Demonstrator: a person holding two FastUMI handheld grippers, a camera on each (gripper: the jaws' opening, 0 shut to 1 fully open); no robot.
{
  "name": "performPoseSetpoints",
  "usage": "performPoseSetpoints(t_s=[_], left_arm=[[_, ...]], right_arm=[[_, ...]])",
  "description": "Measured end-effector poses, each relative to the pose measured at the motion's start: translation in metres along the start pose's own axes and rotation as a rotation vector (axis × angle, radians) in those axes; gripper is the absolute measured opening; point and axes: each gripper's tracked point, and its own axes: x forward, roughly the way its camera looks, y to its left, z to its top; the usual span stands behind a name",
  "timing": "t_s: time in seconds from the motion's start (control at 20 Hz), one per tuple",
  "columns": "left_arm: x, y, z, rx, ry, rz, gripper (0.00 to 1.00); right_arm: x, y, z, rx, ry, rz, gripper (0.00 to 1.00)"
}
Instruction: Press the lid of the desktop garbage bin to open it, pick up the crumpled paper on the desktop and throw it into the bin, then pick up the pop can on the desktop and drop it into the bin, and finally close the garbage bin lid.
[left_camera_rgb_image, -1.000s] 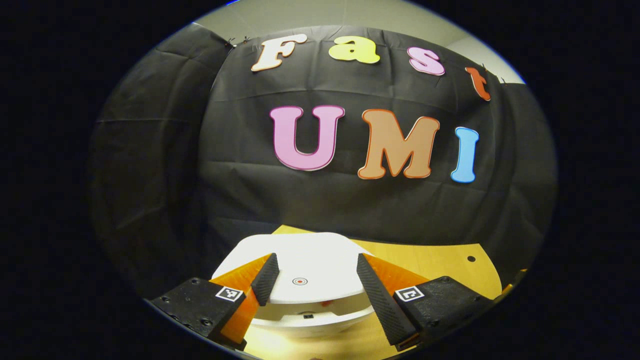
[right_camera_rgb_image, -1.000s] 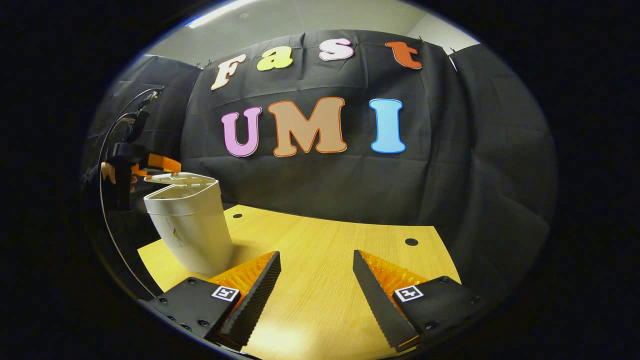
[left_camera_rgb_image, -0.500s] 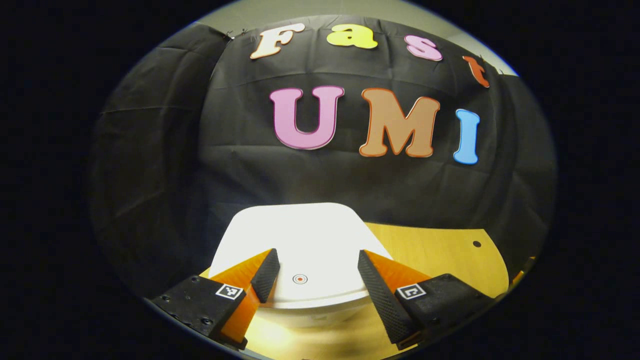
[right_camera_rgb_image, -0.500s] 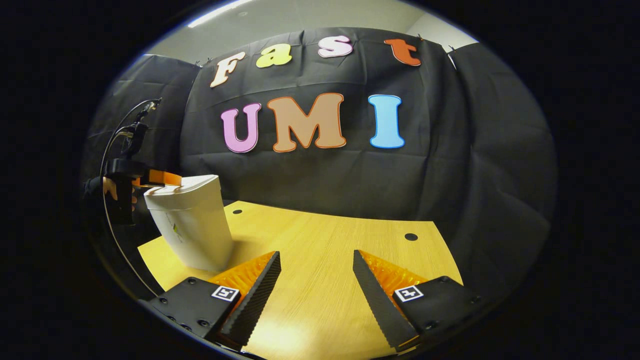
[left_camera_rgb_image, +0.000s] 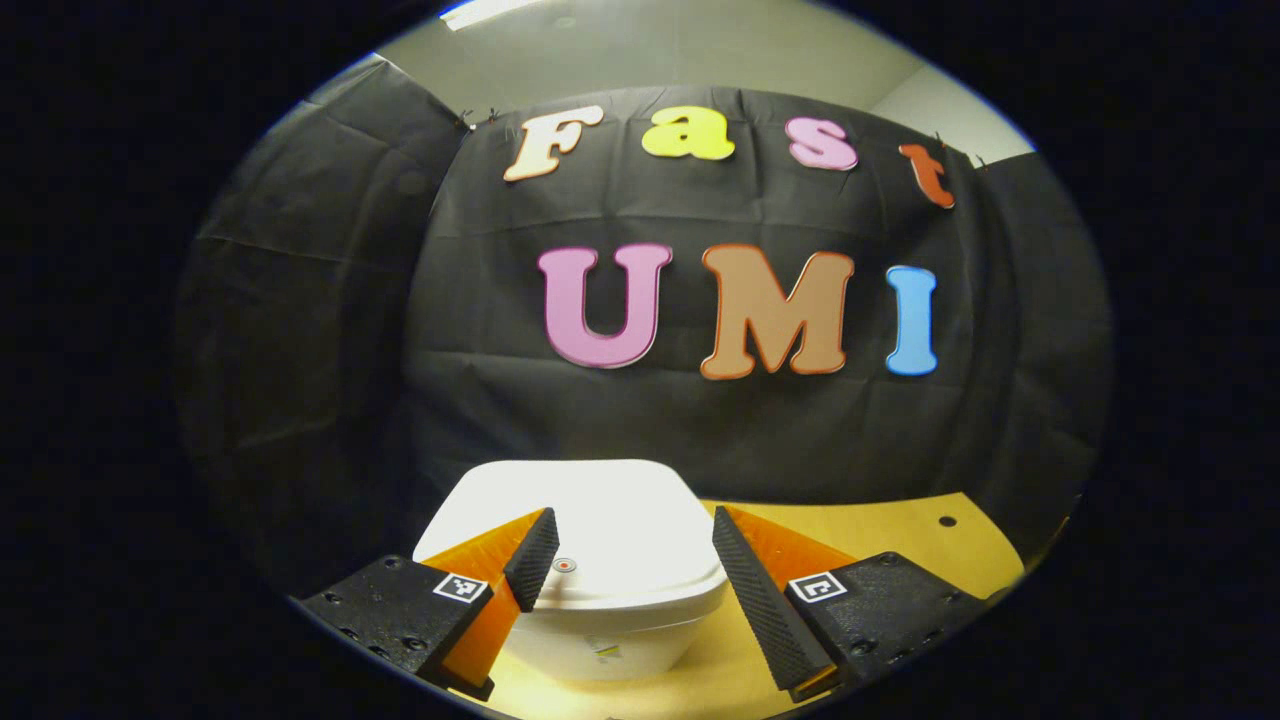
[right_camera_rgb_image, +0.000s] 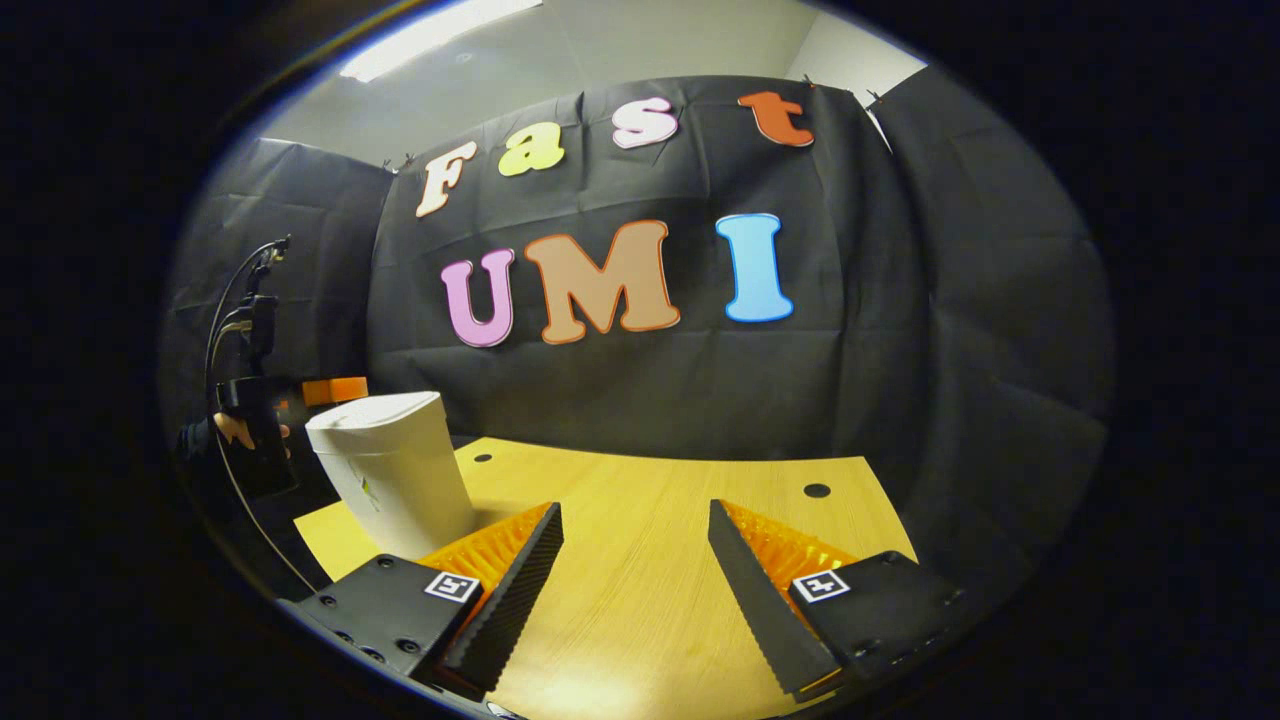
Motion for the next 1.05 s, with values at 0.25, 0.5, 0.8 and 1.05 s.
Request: performPoseSetpoints(t_s=[0.25,0.5,0.8,1.05], left_arm=[[-0.05,-0.065,0.022,0.013,-0.097,-0.126,0.92],[-0.088,-0.096,0.018,-0.018,-0.115,-0.227,0.92],[-0.105,-0.104,0.021,0.013,-0.135,-0.32,0.94],[-0.108,-0.092,0.023,0.025,-0.138,-0.333,0.92]], right_arm=[[-0.026,0.002,0.036,-0.017,-0.112,-0.04,0.96],[-0.061,0.02,0.045,0.007,-0.172,-0.126,0.97],[-0.084,0.037,0.048,0.003,-0.19,-0.167,0.98],[-0.081,0.053,0.048,-0.021,-0.183,-0.149,0.98]])
